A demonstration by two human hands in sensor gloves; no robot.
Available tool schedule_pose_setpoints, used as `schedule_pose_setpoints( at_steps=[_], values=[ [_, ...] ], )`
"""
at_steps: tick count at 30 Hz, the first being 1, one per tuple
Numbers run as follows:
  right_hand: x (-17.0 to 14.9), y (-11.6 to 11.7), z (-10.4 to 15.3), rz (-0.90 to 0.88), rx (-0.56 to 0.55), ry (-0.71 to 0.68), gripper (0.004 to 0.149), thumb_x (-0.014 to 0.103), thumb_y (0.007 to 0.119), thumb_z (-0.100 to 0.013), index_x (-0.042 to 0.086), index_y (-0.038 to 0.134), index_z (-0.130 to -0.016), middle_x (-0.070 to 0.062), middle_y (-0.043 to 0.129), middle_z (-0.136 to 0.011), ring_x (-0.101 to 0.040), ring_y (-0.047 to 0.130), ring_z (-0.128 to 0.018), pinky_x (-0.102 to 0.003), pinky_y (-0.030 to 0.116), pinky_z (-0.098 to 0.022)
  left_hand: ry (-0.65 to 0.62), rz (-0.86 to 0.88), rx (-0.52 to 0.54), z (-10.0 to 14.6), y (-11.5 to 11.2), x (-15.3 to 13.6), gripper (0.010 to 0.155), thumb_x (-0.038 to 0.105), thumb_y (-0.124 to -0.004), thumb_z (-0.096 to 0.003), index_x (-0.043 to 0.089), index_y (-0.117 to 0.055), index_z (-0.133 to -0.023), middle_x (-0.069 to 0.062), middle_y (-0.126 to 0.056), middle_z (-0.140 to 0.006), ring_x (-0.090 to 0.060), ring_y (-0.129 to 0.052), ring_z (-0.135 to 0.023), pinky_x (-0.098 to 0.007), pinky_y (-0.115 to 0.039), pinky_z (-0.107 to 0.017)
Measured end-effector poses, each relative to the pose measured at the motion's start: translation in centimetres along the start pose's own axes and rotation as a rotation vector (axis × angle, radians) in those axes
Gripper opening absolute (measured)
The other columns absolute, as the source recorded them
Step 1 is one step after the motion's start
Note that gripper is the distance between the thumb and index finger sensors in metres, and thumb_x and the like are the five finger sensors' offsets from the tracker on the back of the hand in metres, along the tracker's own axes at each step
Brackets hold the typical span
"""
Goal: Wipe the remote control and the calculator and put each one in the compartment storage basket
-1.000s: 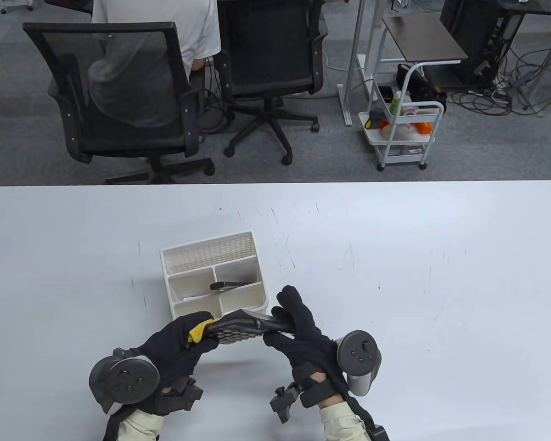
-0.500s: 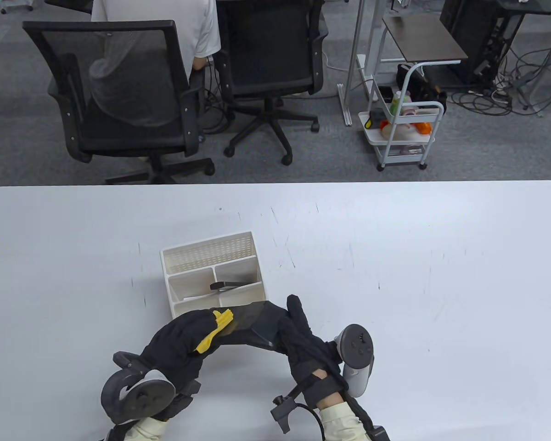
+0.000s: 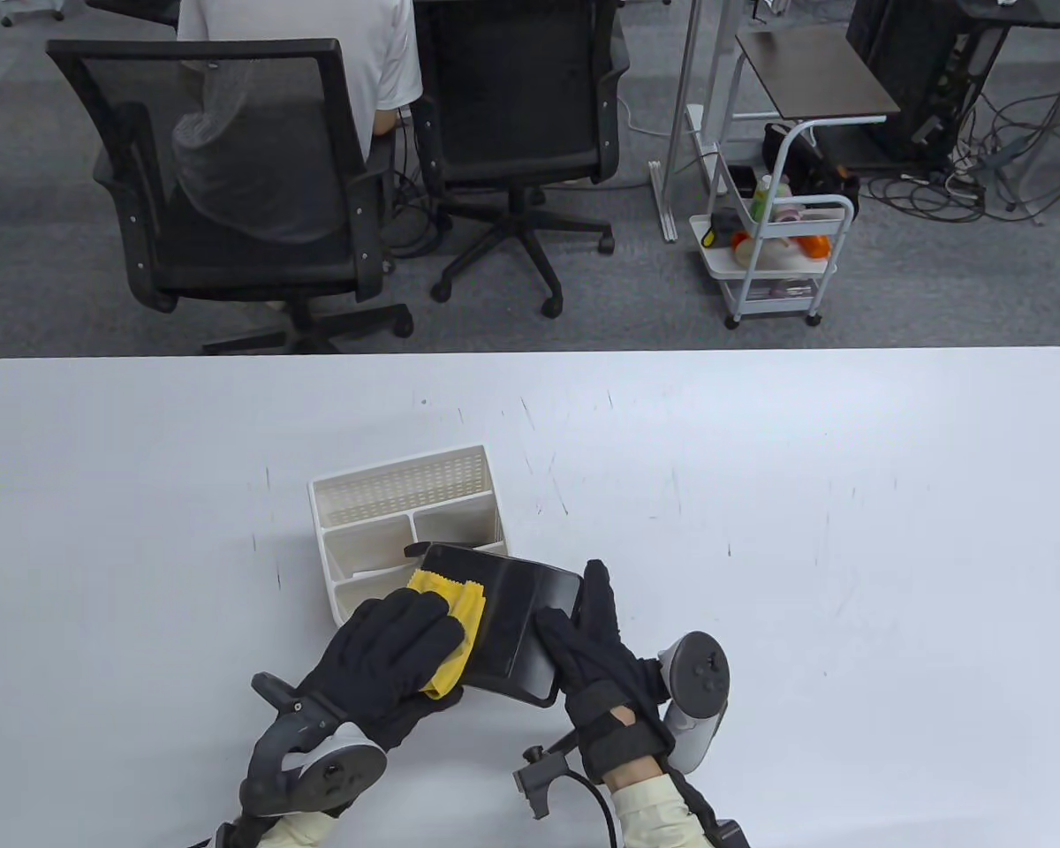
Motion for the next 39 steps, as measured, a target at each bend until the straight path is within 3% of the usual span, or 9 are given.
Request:
schedule_pose_setpoints(
  at_steps=[3,8,13,19,25,30,36,39],
  values=[
    [0.1,-0.4,0.0,-0.040,-0.036,-0.018,0.085,0.025,0.066,-0.060,-0.017,0.005,-0.102,-0.028,0.074,-0.090,-0.031,0.101,-0.060,-0.045,0.088,-0.045,-0.015,-0.004,-0.026,0.0,-0.3,0.3,0.082,0.067,-0.079,-0.0370,0.029,-0.061,-0.107,-0.004,-0.067,-0.114,-0.034,-0.069,-0.106,-0.055,-0.064,-0.074],
    [0.4,-0.8,-0.1,0.003,-0.045,-0.036,0.084,0.025,0.066,-0.060,-0.015,0.007,-0.103,-0.028,0.074,-0.090,-0.031,0.101,-0.060,-0.045,0.088,-0.045,-0.049,-0.030,-0.037,-0.1,-0.7,1.3,0.063,0.056,-0.065,-0.0497,0.028,-0.060,-0.106,-0.003,-0.066,-0.113,-0.033,-0.067,-0.106,-0.053,-0.062,-0.074],
    [0.2,-0.7,-0.1,0.024,-0.033,-0.033,0.082,0.025,0.066,-0.060,-0.015,0.009,-0.104,-0.028,0.075,-0.089,-0.031,0.101,-0.059,-0.046,0.087,-0.044,-0.080,-0.018,-0.065,-0.3,-1.2,2.3,0.060,0.050,-0.055,-0.0527,0.026,-0.056,-0.107,-0.005,-0.063,-0.113,-0.033,-0.066,-0.106,-0.053,-0.060,-0.075],
    [1.0,-1.2,0.0,0.020,-0.072,-0.066,0.081,0.024,0.066,-0.060,-0.013,0.011,-0.106,-0.027,0.076,-0.089,-0.032,0.101,-0.058,-0.046,0.088,-0.044,0.006,-0.024,-0.066,0.0,-0.9,0.4,0.058,0.048,-0.057,-0.0533,0.025,-0.059,-0.106,-0.007,-0.064,-0.113,-0.035,-0.067,-0.105,-0.053,-0.061,-0.075],
    [0.8,-1.4,0.2,0.022,-0.107,-0.078,0.079,0.024,0.064,-0.061,-0.013,0.010,-0.106,-0.027,0.075,-0.089,-0.031,0.100,-0.058,-0.046,0.086,-0.045,-0.064,-0.014,0.009,0.1,-0.5,1.6,0.054,0.046,-0.064,-0.0531,0.024,-0.068,-0.102,-0.007,-0.073,-0.108,-0.033,-0.074,-0.101,-0.050,-0.065,-0.073],
    [0.7,-1.1,0.4,0.081,-0.121,-0.077,0.077,0.024,0.062,-0.060,-0.012,0.012,-0.106,-0.026,0.076,-0.089,-0.031,0.100,-0.058,-0.046,0.086,-0.044,-0.121,-0.004,-0.028,-0.1,-1.2,3.3,0.055,0.047,-0.062,-0.0533,0.023,-0.065,-0.103,-0.008,-0.072,-0.108,-0.033,-0.075,-0.101,-0.050,-0.066,-0.073],
    [0.9,-1.7,0.4,0.045,-0.148,-0.073,0.076,0.024,0.061,-0.061,-0.011,0.013,-0.107,-0.026,0.076,-0.088,-0.031,0.099,-0.058,-0.046,0.086,-0.044,-0.013,-0.036,-0.057,-0.1,-1.1,0.9,0.054,0.047,-0.062,-0.0533,0.025,-0.066,-0.103,-0.006,-0.071,-0.109,-0.033,-0.073,-0.102,-0.050,-0.066,-0.073],
    [0.9,-1.7,0.4,0.056,-0.146,-0.074,0.075,0.024,0.061,-0.061,-0.011,0.013,-0.107,-0.025,0.077,-0.087,-0.031,0.100,-0.057,-0.046,0.086,-0.044,-0.022,-0.031,-0.062,0.1,-1.2,1.0,0.054,0.047,-0.063,-0.0535,0.024,-0.067,-0.103,-0.007,-0.071,-0.109,-0.033,-0.074,-0.102,-0.051,-0.066,-0.073]
  ],
)
Point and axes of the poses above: the tracker on the back of each hand, its own x axis roughly to the thumb side, its own z axis roughly from the fingertips to the wrist, y = z × x, the point moved 3 cm from there along -z, roughly from the wrist to the fingertips
